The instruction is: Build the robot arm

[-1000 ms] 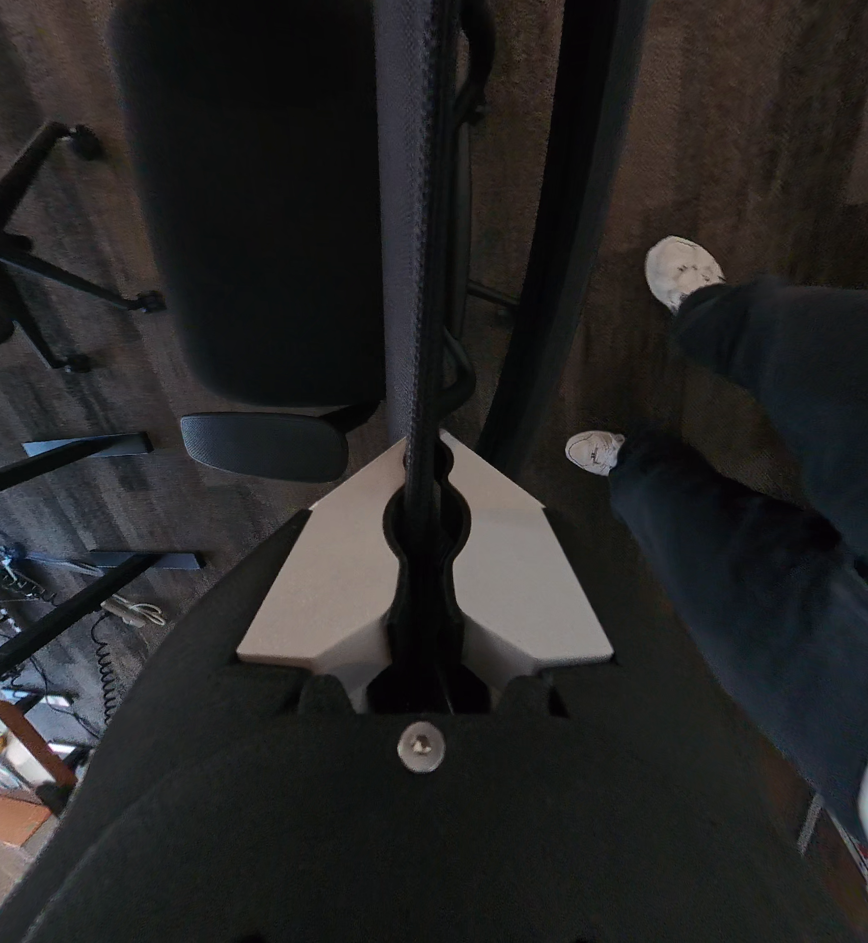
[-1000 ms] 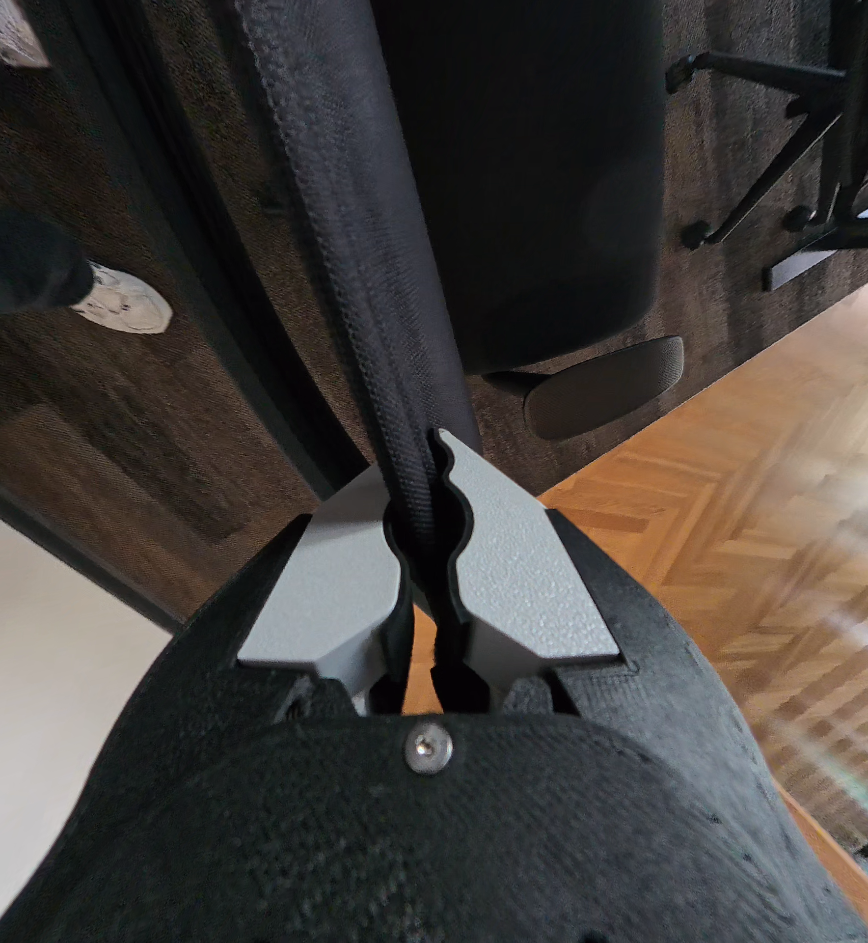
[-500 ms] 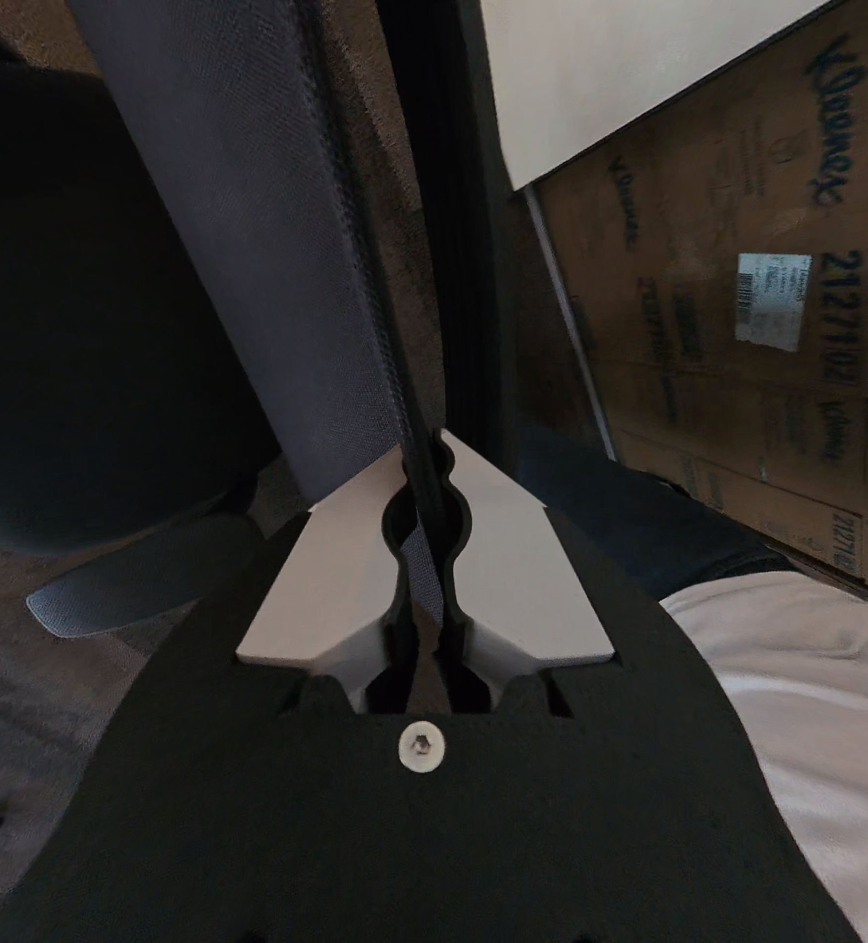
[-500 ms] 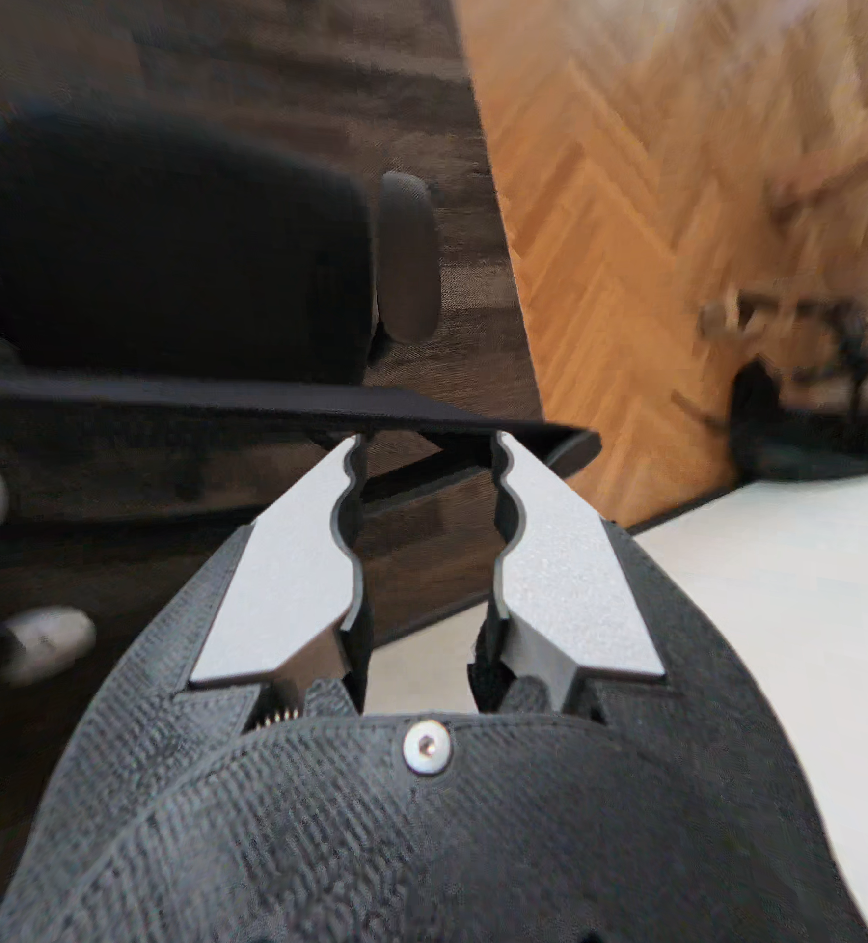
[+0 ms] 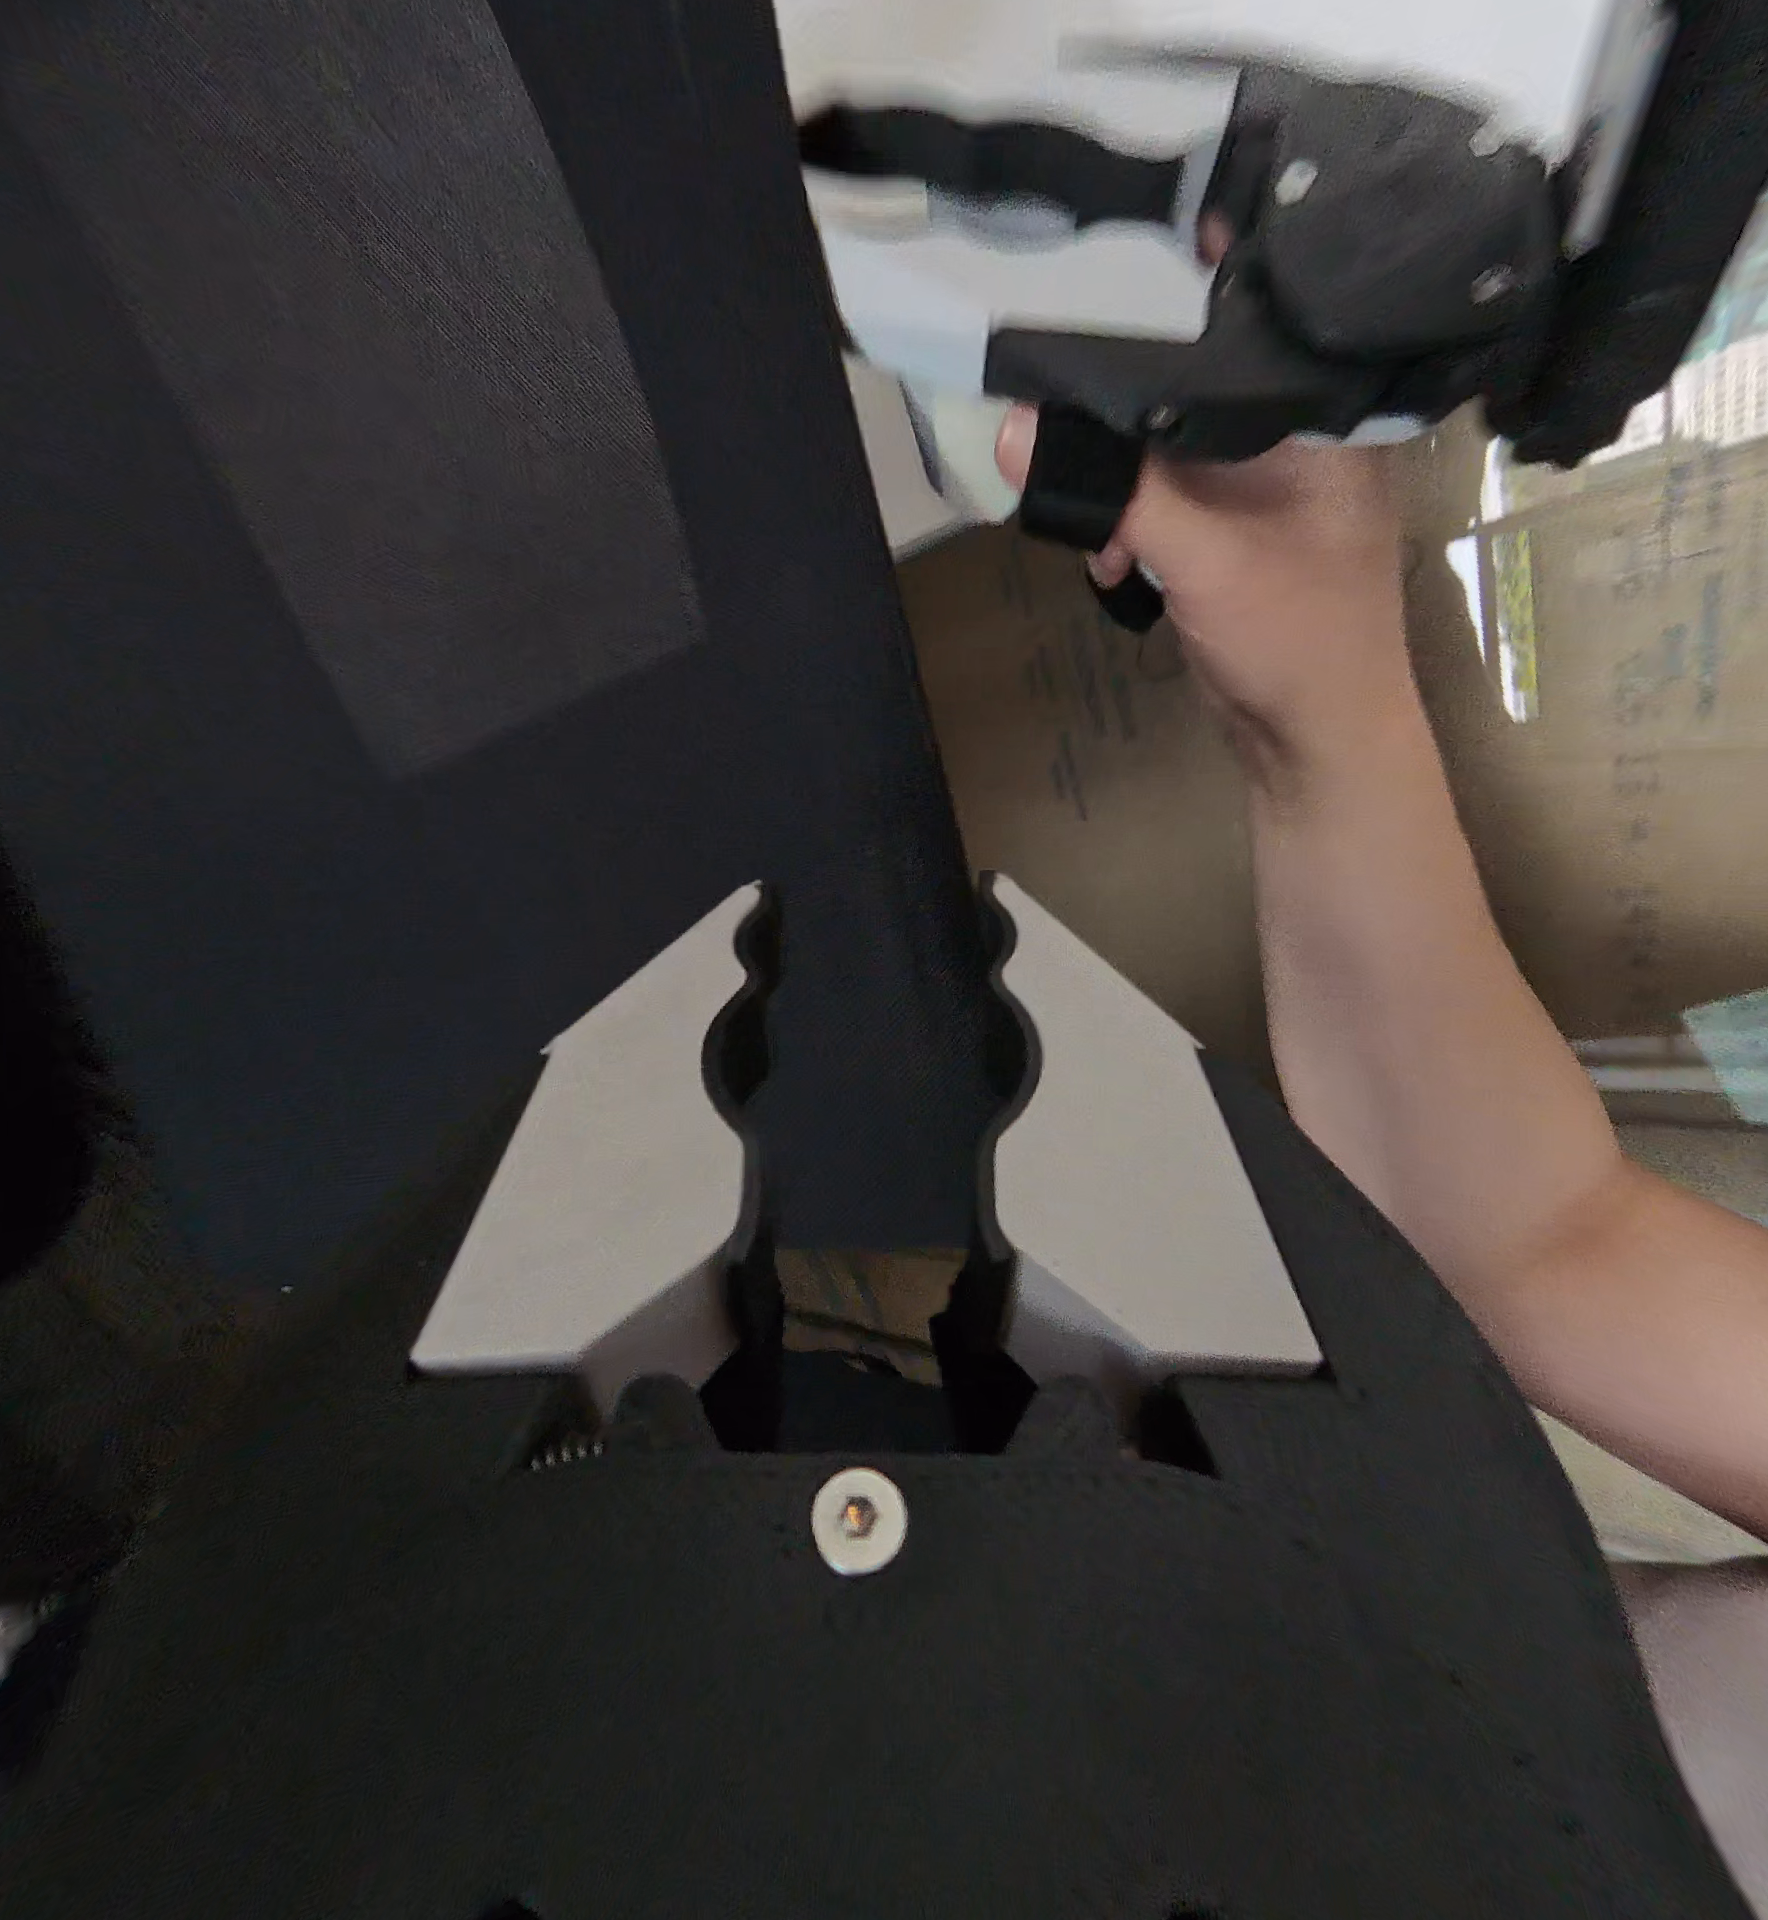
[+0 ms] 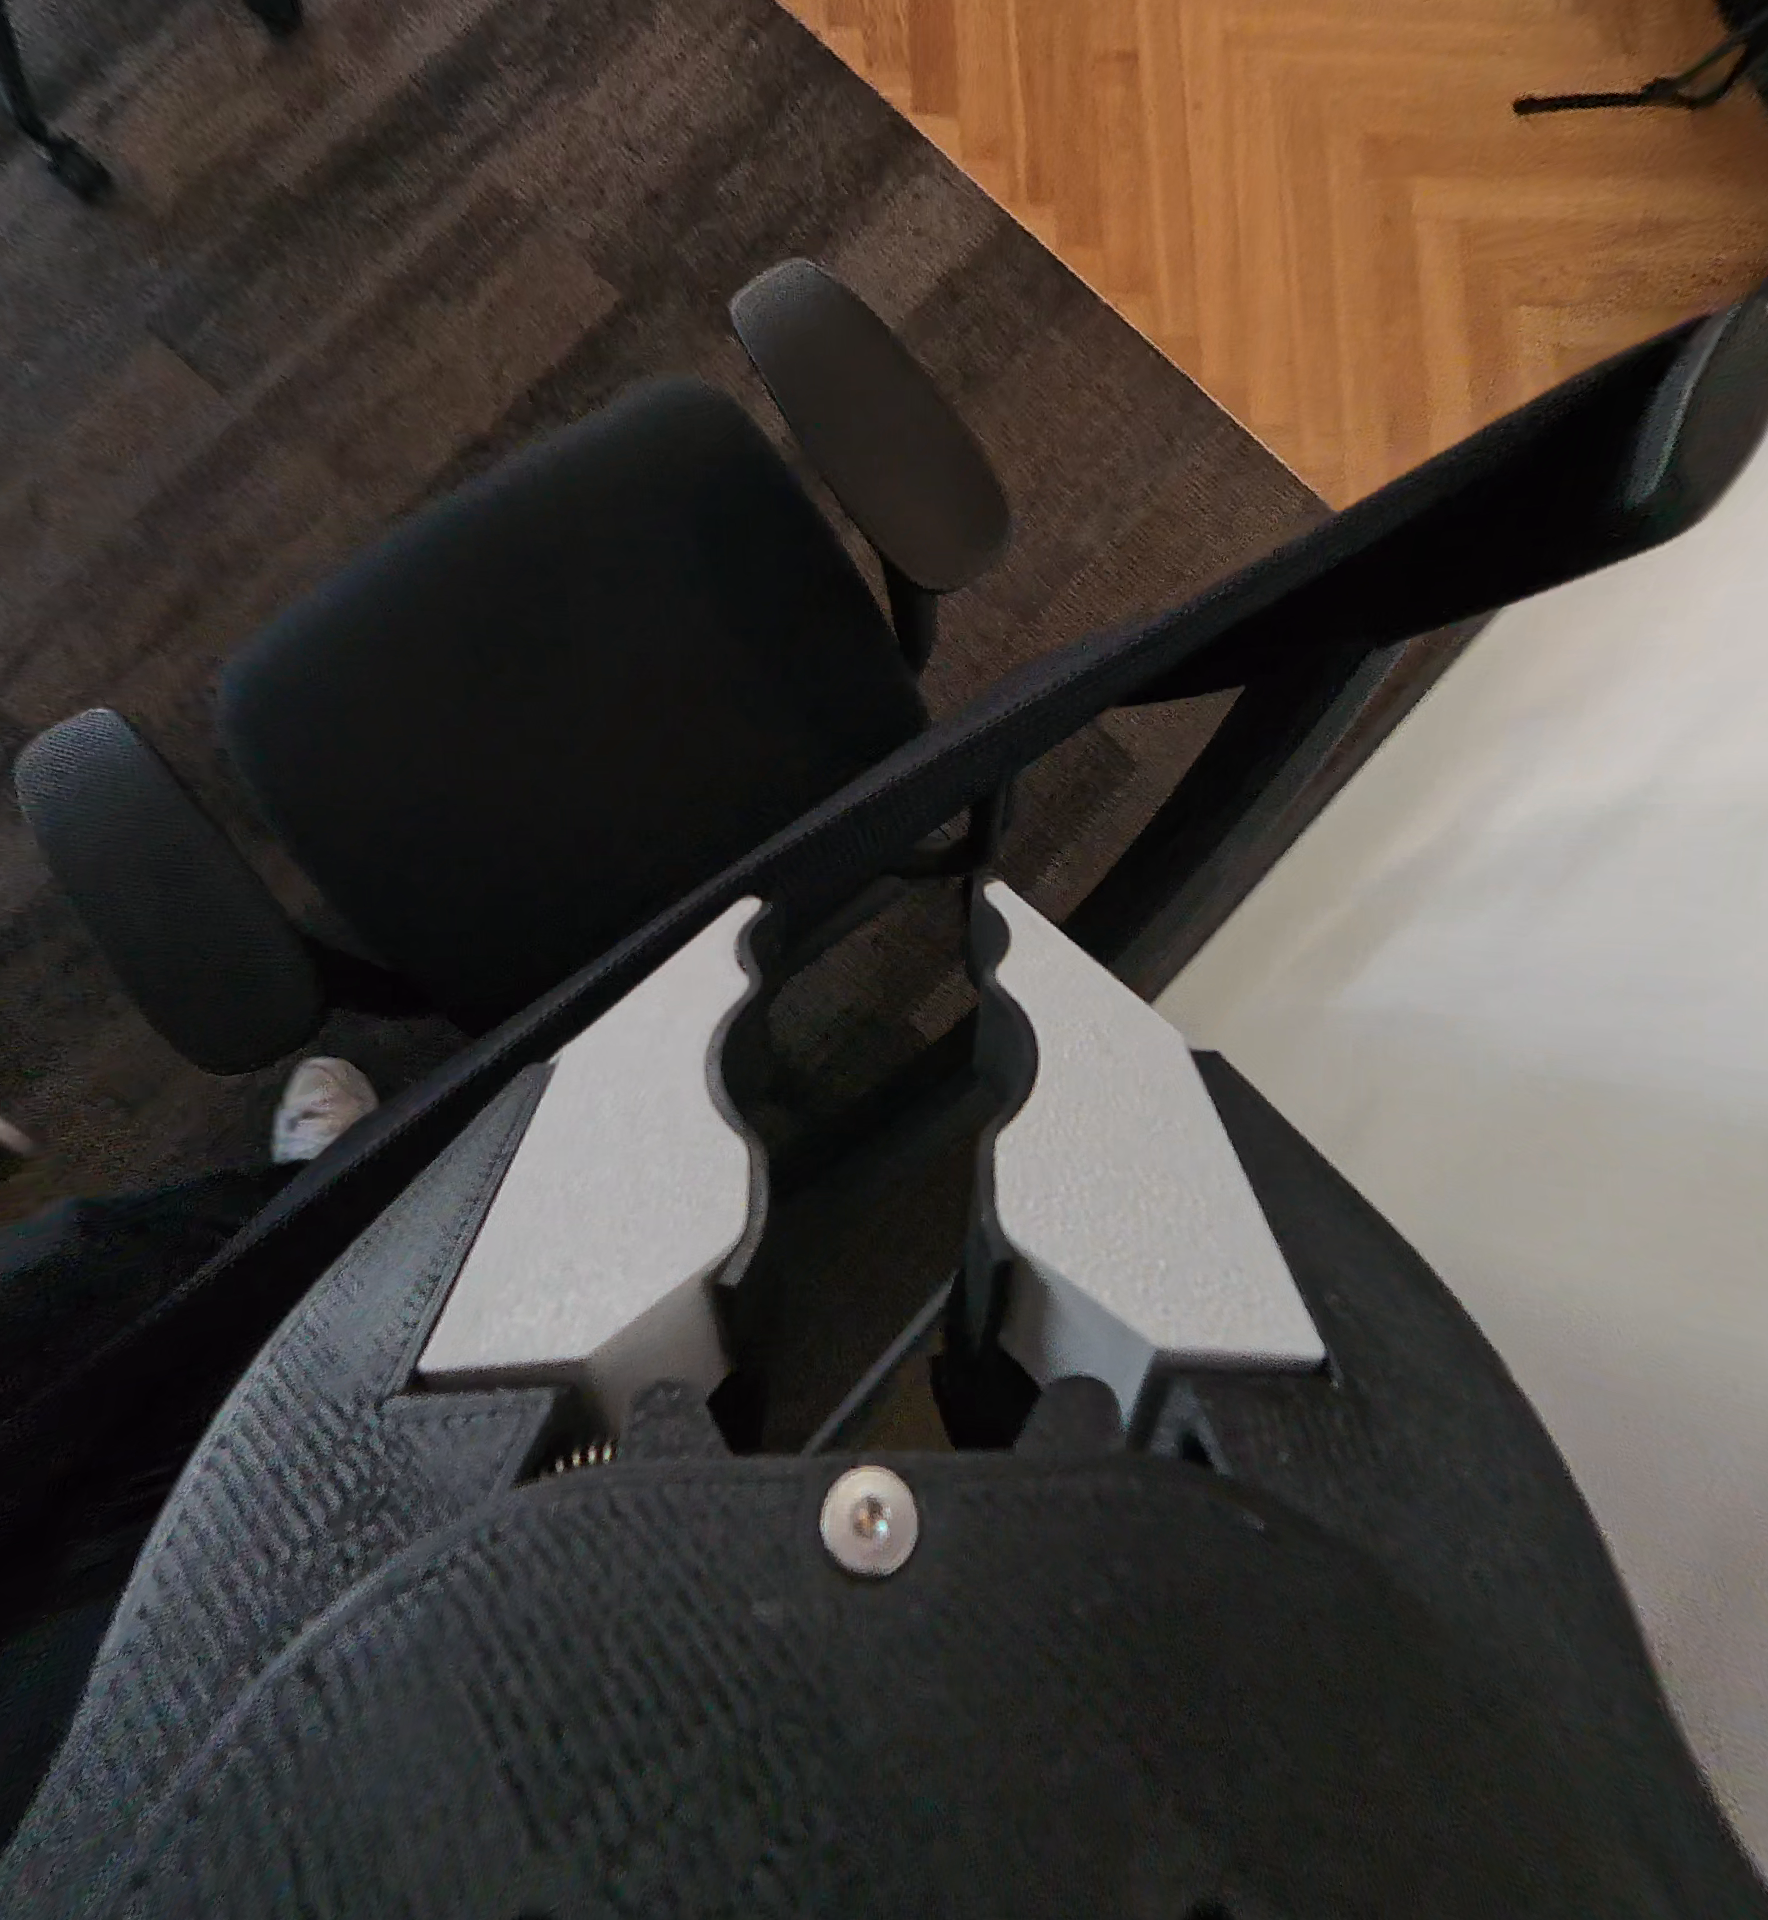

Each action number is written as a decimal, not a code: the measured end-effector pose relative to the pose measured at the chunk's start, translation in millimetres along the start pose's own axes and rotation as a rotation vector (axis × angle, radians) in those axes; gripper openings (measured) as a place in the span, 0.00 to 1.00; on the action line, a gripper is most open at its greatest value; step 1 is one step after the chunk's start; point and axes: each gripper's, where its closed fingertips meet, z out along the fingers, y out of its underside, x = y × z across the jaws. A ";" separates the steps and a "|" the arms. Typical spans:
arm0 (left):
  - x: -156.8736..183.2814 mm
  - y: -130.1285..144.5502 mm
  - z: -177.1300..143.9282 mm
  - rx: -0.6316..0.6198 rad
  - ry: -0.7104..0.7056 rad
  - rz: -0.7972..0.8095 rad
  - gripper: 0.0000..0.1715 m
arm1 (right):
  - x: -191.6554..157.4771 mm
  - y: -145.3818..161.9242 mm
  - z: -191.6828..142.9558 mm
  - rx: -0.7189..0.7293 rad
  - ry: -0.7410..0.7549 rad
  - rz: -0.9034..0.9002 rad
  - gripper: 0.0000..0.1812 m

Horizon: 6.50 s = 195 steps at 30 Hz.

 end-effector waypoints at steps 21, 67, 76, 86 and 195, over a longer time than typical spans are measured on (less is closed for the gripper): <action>-314.1 66.3 -825.9 0.672 -1.026 0.426 0.37 | -428.3 -417.3 102.2 0.456 -0.487 -0.513 0.29; -905.0 -293.8 -1218.2 0.027 -1.555 0.008 0.15 | -907.4 -1063.4 764.5 0.307 -0.844 -1.726 0.04; -916.7 -259.5 -1193.2 -0.082 -1.244 -0.181 0.00 | -903.7 -1040.7 777.2 -0.050 -0.867 -1.878 0.04; -899.6 -273.7 -1146.2 -0.176 -1.360 -0.094 0.00 | -858.7 -1033.1 774.1 0.112 -0.730 -1.774 0.04; -825.4 -466.1 -1149.7 0.546 -0.766 0.478 0.14 | -589.0 -1135.1 725.5 0.649 -0.424 -0.435 0.00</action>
